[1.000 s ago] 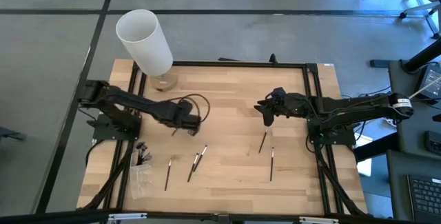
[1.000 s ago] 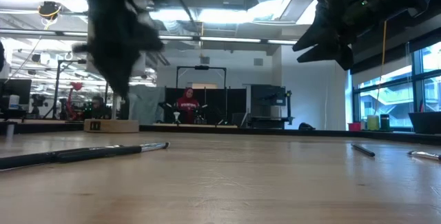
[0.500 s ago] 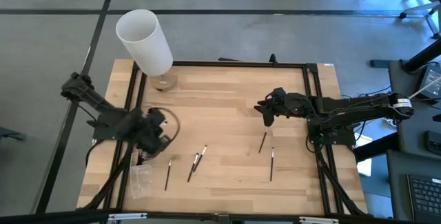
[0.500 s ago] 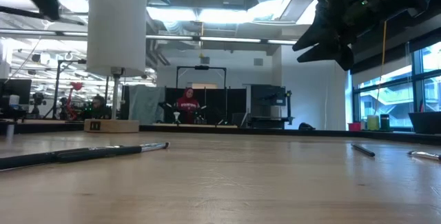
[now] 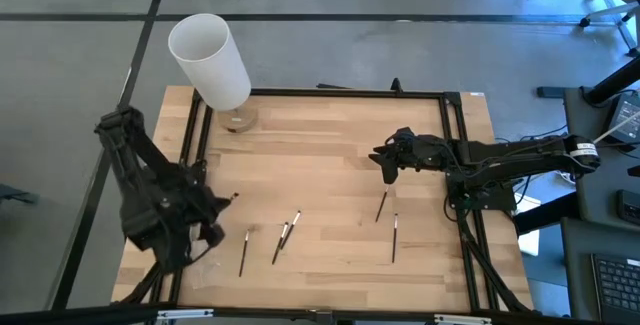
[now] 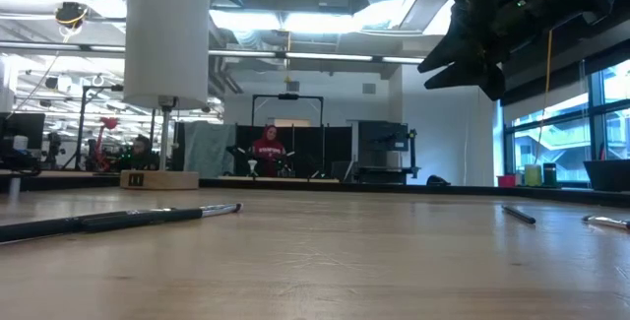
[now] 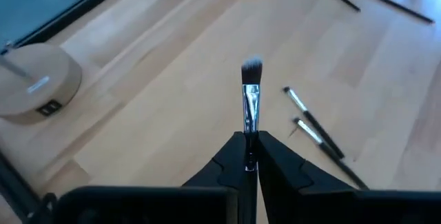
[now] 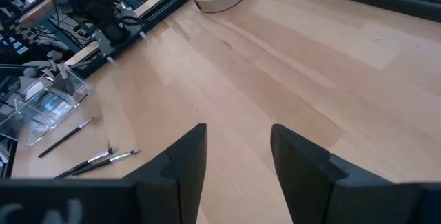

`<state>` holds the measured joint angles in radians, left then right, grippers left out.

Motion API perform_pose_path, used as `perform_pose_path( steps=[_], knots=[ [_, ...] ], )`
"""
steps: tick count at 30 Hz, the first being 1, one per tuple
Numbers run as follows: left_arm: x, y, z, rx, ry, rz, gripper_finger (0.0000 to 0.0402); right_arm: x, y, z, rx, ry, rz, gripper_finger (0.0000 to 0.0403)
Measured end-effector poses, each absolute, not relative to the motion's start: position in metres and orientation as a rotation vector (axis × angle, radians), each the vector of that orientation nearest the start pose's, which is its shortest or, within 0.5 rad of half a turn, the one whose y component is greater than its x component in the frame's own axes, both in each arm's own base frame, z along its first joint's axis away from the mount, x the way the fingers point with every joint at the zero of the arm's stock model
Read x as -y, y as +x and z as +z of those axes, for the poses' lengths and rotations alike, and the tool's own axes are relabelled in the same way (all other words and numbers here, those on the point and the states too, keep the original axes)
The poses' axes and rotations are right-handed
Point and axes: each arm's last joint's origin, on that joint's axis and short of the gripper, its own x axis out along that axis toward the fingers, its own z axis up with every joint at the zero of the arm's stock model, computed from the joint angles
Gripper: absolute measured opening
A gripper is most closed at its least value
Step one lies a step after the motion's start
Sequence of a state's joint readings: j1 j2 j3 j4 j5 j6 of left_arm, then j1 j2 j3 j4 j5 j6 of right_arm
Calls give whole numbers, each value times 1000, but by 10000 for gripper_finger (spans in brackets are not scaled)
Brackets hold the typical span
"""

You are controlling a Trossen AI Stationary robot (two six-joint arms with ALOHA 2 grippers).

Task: Pick & Place Makeup Supplies
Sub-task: Put the makeup brush into the transparent organizer

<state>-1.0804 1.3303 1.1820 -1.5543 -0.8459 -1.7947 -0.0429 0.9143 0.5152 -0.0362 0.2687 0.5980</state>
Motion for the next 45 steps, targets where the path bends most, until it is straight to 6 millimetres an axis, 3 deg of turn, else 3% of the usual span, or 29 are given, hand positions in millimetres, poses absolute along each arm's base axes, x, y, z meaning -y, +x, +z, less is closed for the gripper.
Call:
perform_pose_path(
  steps=[11, 29, 37, 45],
  knots=[
    [203, 101, 261, -810, -66, 581, 27, 16, 194, 232, -328, 540, -427, 162],
    [223, 97, 236, -840, 58, 593, 27, 16, 194, 232, -323, 560, -431, 162],
    [215, 106, 249, -855, -122, 677, 27, 16, 202, 228, -323, 565, -432, 162],
    [224, 104, 250, -854, -305, 680, 27, 15, 211, 223, -337, 570, -381, 162]
  ],
)
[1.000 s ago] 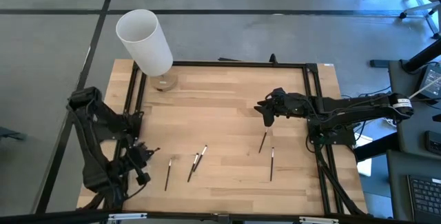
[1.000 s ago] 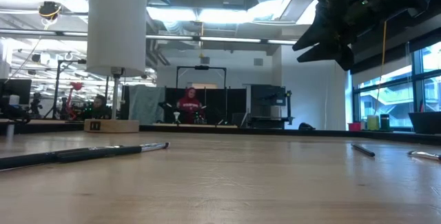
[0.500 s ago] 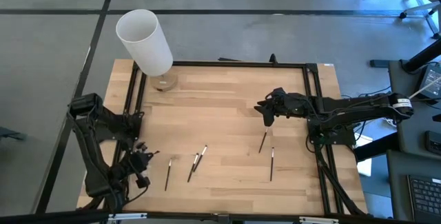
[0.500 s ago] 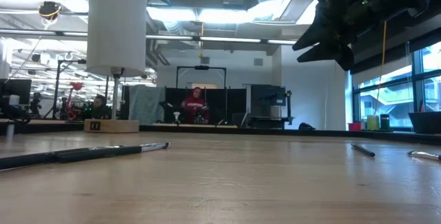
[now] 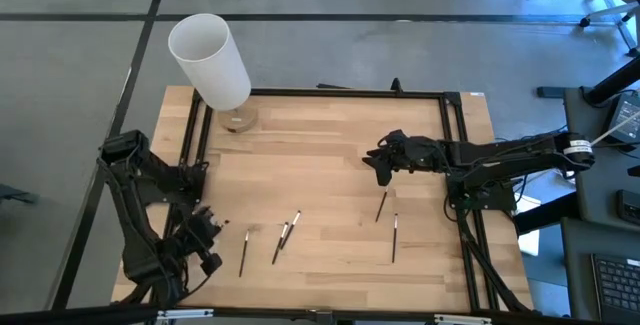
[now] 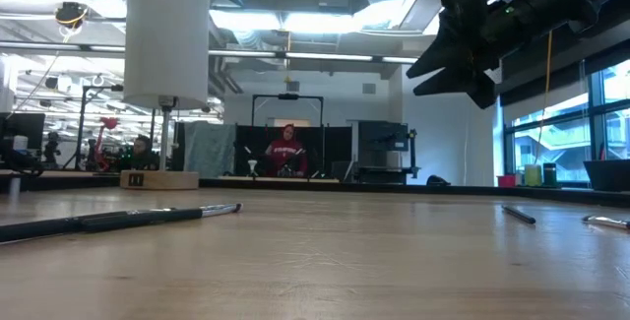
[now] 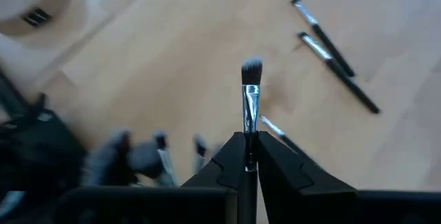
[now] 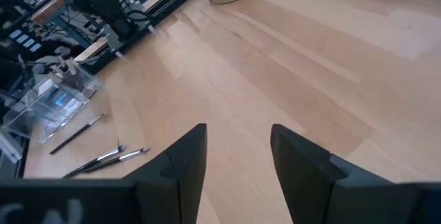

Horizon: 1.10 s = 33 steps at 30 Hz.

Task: Pick & Place Makeup Supplies
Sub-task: Put the makeup brush into the transparent organizer

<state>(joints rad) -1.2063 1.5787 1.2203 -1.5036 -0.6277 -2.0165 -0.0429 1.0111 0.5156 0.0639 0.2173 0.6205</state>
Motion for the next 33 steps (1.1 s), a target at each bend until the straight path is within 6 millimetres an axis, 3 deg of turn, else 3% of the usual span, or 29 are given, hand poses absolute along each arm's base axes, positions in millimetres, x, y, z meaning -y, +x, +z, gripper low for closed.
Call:
perform_pose_path(
  steps=[5, 15, 26, 33],
  knots=[
    [234, 103, 237, -833, -317, 618, 27, 15, 211, 224, -334, 569, -370, 162],
    [254, 92, 215, -844, -184, 548, 27, 15, 211, 224, -337, 550, -367, 162],
    [259, 83, 210, -860, -153, 525, 28, 15, 211, 225, -320, 558, -364, 162],
    [259, 82, 209, -893, -177, 550, 74, 15, 211, 225, -321, 554, -363, 162]
  ],
)
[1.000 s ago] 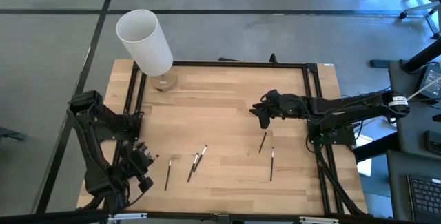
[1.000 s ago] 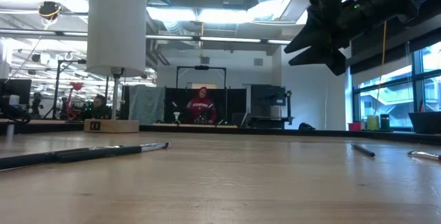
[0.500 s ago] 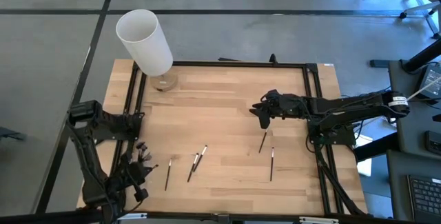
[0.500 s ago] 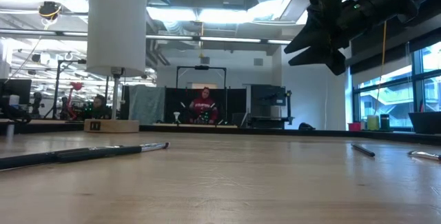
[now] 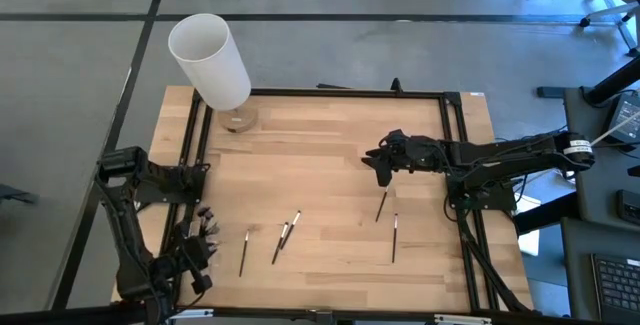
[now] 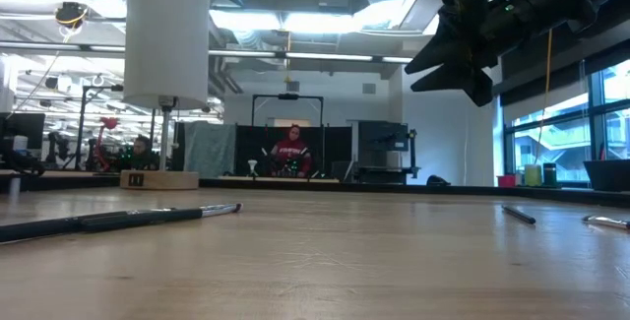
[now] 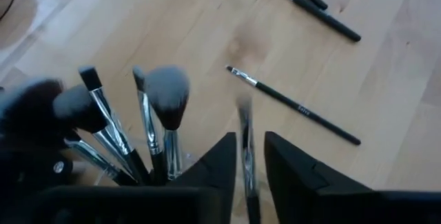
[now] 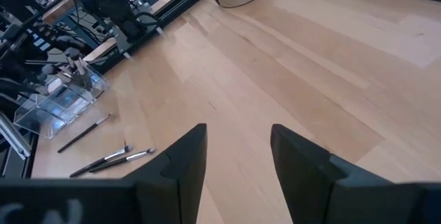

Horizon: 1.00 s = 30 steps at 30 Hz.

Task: Pick & Place Makeup Supplies
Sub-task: Put the makeup brush into the transparent organizer

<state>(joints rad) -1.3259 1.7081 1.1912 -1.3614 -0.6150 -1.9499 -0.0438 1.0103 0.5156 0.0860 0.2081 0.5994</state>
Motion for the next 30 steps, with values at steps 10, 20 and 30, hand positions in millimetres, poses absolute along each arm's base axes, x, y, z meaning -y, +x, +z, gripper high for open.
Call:
perform_pose_path(
  steps=[10, 20, 30],
  knots=[
    [249, 99, 229, -897, -221, 618, 146, 15, 211, 225, -321, 558, -363, 162],
    [209, 191, 266, -927, -345, 709, 144, 15, 213, 230, -268, 580, -351, 162],
    [158, 291, 222, -1099, -542, 681, 143, 15, 213, 229, -277, 580, -354, 162]
  ],
)
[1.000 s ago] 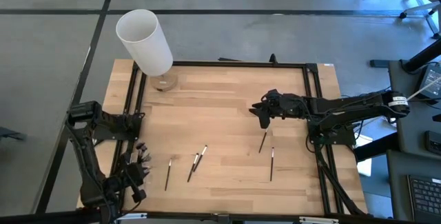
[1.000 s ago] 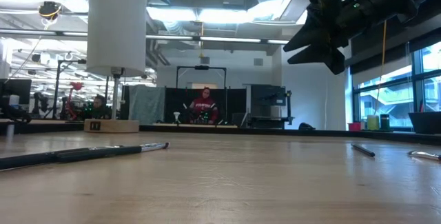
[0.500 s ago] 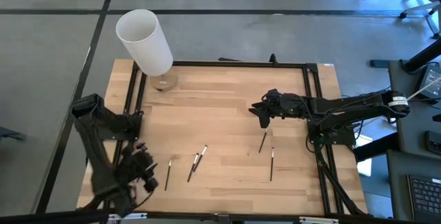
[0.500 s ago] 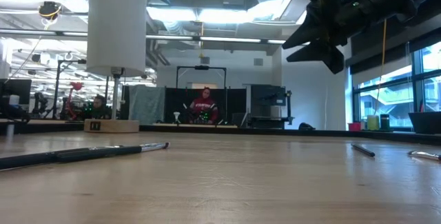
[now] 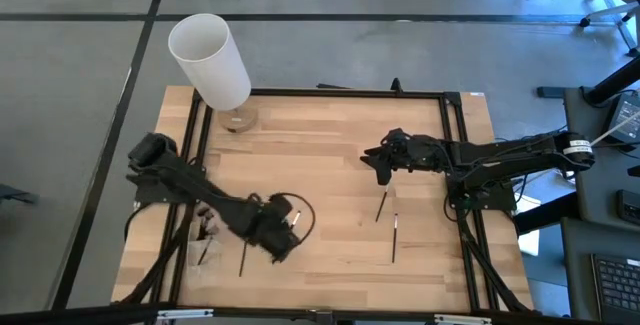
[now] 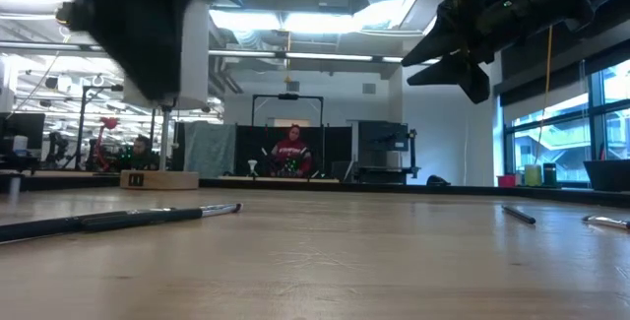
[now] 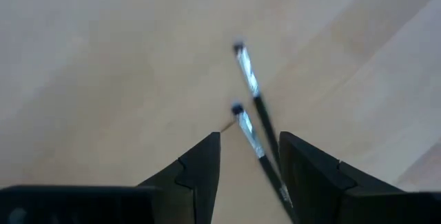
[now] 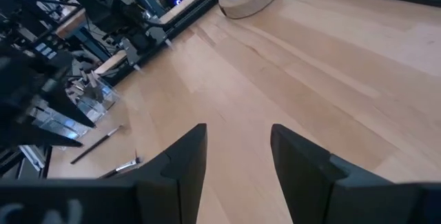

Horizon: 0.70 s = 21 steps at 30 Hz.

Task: Pick & Place Makeup Supplies
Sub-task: Put the makeup brush into the transparent organizer

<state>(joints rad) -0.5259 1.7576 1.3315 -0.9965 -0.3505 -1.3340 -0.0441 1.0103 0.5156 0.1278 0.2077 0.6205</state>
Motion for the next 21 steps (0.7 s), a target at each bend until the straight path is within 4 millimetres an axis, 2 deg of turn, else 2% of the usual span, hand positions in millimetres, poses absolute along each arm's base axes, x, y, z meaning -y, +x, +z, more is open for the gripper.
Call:
perform_pose_path(
  steps=[5, 10, 15, 21],
  knots=[
    [158, 304, 185, -1298, -572, 699, 143, 15, 213, 228, -286, 579, -357, 162],
    [159, 314, 157, -1354, -579, 726, 143, 16, 213, 228, -281, 585, -364, 162],
    [164, 321, 148, -1338, -604, 697, 143, 16, 213, 229, -276, 608, -368, 162],
    [163, 319, 149, -1326, -586, 708, 143, 16, 213, 229, -274, 611, -369, 162]
  ],
)
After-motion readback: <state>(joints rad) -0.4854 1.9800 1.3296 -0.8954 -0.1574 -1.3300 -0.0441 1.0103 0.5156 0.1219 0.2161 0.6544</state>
